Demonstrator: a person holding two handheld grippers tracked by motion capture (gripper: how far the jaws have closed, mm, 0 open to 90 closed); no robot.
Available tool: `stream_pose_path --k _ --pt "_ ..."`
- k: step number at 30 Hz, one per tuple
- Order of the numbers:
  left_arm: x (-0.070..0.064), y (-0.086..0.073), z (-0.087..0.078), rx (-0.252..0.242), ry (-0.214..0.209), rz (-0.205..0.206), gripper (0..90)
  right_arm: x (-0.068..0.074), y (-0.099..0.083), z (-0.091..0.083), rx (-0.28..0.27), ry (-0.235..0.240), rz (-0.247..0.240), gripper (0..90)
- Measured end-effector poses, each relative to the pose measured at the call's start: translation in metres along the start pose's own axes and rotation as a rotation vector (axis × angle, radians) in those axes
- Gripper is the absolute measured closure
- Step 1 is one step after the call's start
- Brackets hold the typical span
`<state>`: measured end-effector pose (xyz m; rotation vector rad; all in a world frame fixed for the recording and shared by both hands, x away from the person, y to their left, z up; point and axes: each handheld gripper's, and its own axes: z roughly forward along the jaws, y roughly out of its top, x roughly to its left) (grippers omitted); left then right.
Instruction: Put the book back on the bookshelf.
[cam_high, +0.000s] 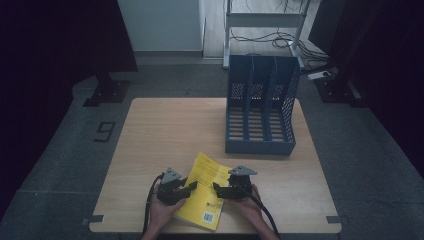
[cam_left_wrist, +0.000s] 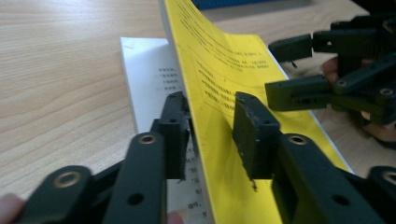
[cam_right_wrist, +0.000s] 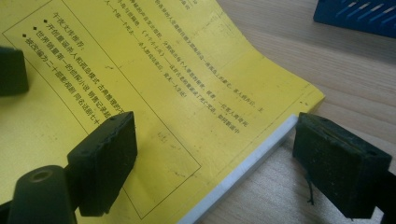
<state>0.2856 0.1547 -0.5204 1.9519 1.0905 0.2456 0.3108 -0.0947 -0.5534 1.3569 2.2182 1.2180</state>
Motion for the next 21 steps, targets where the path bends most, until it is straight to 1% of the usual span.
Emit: stream_pose_path --k 3,6,8,11,13,17,21 --pt "0.0006 0.0 0.0007 0.008 0.0 0.0 62.6 0.0 0.0 0.0 0.0 0.0 0.0 13.4" --pt "-0.0008 -0.0002 0.0 0.001 0.015 0.014 67.6 0.0002 0.0001 0.0001 0.0 -0.001 0.0 13.4" --pt "-0.0025 0.0004 -0.0018 -0.015 0.015 0.024 71.5 0.0002 0.0001 0.0001 0.001 -0.001 0.0 13.4" --pt "-0.005 0.001 -0.0041 -0.036 0.007 0.036 75.9 -0.0003 0.0 -0.0001 0.0 0.003 0.002 13.5" --pt "-0.0058 0.001 -0.005 -0.051 -0.001 0.04 77.4 -0.0009 -0.0001 -0.0004 -0.001 0.007 0.004 13.6" --pt "-0.0059 0.0013 -0.0069 -0.076 -0.026 0.031 79.1 -0.0016 -0.0007 -0.0016 -0.01 0.017 0.004 14.6" --pt "-0.0062 0.0017 -0.0085 -0.093 -0.041 0.025 80.1 -0.0018 -0.0012 -0.0031 -0.023 0.024 0.001 15.3"
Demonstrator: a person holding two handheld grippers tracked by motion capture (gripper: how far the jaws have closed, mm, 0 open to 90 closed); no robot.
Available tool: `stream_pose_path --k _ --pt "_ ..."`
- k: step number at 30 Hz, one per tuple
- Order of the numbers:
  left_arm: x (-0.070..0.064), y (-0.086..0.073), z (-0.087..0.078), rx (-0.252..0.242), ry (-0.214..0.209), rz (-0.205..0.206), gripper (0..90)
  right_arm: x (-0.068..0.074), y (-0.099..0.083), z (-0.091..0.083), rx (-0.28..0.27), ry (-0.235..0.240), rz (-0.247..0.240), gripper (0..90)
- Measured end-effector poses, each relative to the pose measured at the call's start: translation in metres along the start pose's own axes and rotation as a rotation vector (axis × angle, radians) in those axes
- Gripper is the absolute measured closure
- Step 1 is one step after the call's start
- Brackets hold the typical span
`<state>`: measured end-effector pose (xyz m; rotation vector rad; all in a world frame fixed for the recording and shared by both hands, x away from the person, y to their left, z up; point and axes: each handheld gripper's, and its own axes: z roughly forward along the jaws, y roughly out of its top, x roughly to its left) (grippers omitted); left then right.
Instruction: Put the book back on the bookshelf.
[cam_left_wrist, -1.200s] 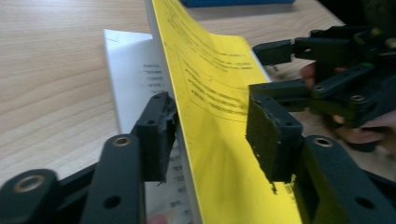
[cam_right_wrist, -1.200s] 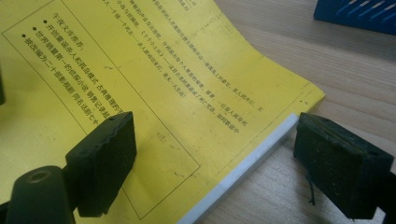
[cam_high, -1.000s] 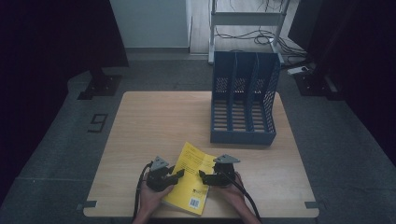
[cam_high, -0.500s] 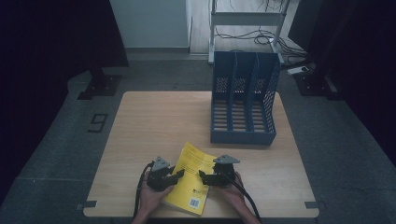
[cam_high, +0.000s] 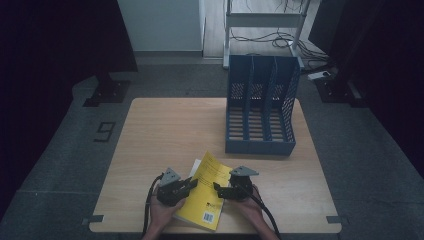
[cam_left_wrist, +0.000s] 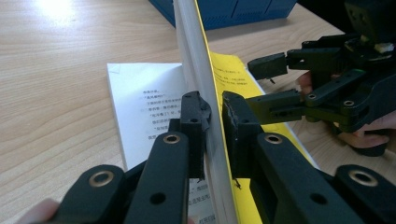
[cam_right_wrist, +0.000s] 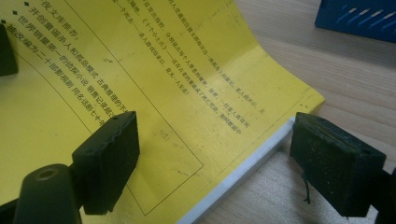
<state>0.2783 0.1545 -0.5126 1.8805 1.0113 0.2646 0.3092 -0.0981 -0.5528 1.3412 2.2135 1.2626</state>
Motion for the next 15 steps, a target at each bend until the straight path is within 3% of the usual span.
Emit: stream_pose_path --k 15 --pt "-0.0025 0.0012 -0.0049 -0.065 -0.047 -0.004 82.0 -0.0052 0.0003 -0.0074 0.006 0.026 0.009 12.8"
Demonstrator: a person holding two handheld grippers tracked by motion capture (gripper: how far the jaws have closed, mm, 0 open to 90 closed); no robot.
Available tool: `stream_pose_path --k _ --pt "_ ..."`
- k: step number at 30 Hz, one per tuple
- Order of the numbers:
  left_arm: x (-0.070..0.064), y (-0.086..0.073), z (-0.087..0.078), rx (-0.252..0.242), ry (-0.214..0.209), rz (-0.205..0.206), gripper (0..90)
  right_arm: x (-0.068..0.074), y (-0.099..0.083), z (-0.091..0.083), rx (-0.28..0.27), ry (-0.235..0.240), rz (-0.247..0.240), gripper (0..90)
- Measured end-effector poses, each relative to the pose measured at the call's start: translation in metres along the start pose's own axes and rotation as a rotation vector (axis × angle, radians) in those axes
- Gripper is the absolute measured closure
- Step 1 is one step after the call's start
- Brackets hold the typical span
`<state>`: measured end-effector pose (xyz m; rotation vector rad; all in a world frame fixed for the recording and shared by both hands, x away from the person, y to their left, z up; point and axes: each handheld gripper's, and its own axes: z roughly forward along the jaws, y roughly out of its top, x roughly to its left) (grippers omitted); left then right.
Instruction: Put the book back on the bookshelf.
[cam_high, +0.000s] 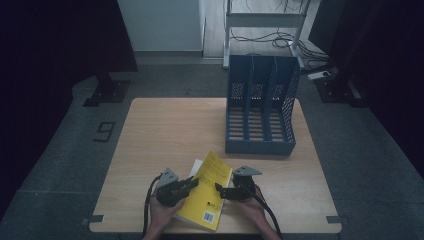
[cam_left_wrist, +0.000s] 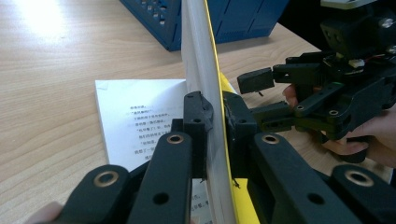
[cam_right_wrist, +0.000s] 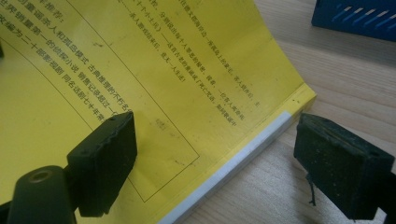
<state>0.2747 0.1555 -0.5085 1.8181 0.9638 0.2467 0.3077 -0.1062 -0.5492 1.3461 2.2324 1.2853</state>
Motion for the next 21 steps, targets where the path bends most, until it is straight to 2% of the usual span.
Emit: stream_pose_path --k 4,14,21 --pt "-0.004 0.001 -0.002 -0.02 0.0 0.02 82.3 -0.002 0.0 -0.002 -0.002 0.015 0.006 12.7" --pt "-0.007 0.004 -0.006 -0.039 -0.008 0.04 82.5 -0.004 0.001 -0.006 -0.01 0.032 0.016 12.7" --pt "-0.01 0.007 -0.011 -0.062 -0.024 0.06 82.6 -0.005 0.001 -0.01 -0.035 0.06 0.027 12.8"
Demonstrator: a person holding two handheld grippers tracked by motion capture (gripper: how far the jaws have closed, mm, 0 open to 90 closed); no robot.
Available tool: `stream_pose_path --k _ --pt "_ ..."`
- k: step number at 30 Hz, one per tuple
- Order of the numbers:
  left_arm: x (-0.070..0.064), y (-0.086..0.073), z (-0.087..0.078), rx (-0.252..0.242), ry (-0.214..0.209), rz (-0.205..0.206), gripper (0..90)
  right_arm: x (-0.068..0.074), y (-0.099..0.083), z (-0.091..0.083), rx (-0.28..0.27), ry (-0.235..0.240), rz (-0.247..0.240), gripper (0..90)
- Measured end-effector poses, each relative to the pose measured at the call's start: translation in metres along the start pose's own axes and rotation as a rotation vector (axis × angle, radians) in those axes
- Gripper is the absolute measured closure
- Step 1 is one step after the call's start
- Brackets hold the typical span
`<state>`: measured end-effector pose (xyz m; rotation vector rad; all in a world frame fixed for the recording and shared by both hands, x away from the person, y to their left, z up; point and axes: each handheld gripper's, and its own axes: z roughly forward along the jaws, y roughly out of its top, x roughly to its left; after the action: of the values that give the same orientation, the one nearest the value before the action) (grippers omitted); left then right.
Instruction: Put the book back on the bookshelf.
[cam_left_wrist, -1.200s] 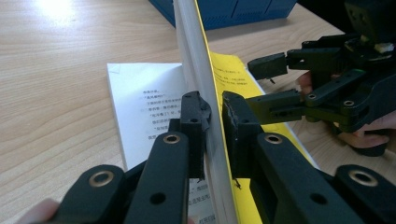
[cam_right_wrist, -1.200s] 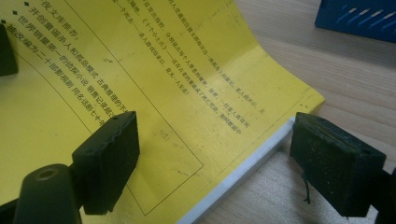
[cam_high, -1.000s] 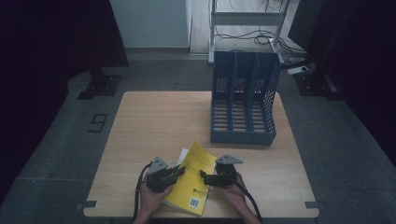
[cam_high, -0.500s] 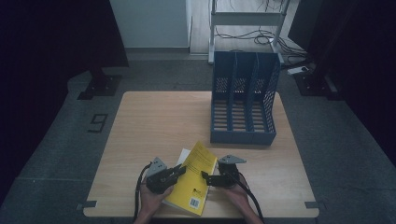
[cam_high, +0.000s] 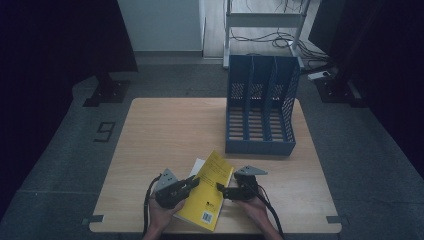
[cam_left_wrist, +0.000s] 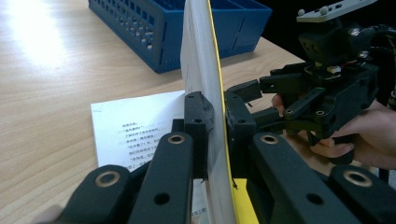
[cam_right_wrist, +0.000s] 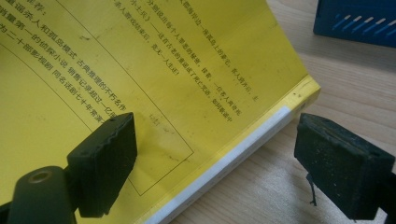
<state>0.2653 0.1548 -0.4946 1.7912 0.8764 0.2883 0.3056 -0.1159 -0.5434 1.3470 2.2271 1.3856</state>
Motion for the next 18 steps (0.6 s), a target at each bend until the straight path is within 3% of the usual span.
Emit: stream_pose_path --k 18 --pt "-0.007 0.008 -0.013 -0.055 -0.034 0.028 82.8 0.001 0.003 -0.005 -0.032 0.095 0.019 10.4"
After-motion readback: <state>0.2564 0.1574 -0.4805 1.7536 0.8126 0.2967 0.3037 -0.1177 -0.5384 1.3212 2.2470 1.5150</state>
